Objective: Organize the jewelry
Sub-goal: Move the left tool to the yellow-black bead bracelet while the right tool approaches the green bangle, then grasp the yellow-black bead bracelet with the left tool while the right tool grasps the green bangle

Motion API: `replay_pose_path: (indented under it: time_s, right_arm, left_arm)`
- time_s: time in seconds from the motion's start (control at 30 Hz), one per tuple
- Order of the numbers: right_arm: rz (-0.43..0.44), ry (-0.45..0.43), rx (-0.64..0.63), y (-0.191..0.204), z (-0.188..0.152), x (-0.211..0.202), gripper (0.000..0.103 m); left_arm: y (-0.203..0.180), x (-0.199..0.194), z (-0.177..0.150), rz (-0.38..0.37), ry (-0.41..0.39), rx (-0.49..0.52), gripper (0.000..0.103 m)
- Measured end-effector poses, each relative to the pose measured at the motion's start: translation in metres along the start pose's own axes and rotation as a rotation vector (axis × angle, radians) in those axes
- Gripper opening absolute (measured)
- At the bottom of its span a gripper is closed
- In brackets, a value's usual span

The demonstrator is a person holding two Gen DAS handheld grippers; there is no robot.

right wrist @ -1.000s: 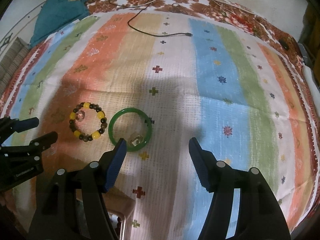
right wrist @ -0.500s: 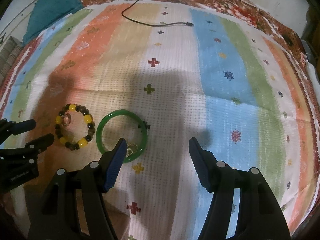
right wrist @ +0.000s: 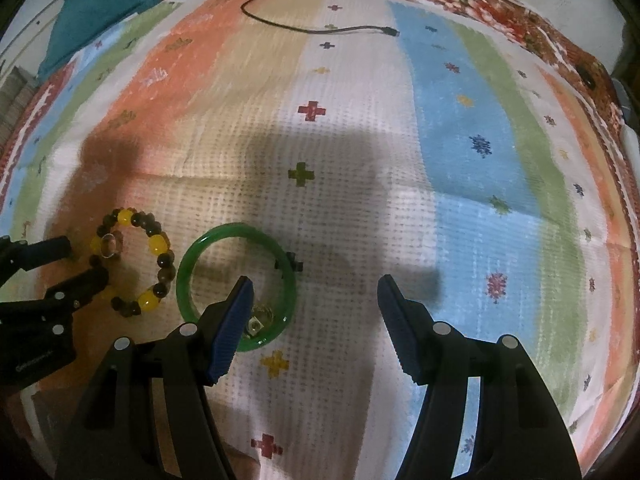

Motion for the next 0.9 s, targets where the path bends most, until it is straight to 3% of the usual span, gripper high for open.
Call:
replay_pose_path:
  time_s: [0.4, 0.47, 0.63, 0.73, 0.9]
  right_arm:
    - [-0.011, -0.005, -0.039, 0.004, 0.003, 0.011, 0.058]
    - [-0.009, -0.005, -0.041, 0.004, 0.005, 0.012, 0.05]
    - [0.016, -0.004, -0.052, 0.007, 0.005, 0.012, 0.026]
    - [0.028, -0.002, -0.061, 0.009, 0.004, 0.012, 0.014]
    - [0.033, -0.008, -0.063, 0.009, 0.003, 0.009, 0.01]
  left_arm:
    - [-0.01, 0.015, 0.003, 0.012, 0.011, 0.031, 0.061]
    - [-0.011, 0.016, 0.004, 0.026, 0.012, 0.041, 0.059]
    - [-0.013, 0.017, 0.008, 0.06, 0.032, 0.052, 0.037]
    - [-0.011, 0.016, 0.009, 0.069, 0.036, 0.051, 0.015]
    - [-0.001, 0.014, 0.011, 0.055, 0.034, 0.029, 0.01]
Point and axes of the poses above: each gripper's, at about its wrist camera, not at the fingertips, and x roughly the way its jaws point, y to its left, z to its top, the point moved 1 cm from there along x, roughly the way its jaws point, and after that the axes turned 6 degrees about -y, right-handed, at the moved point
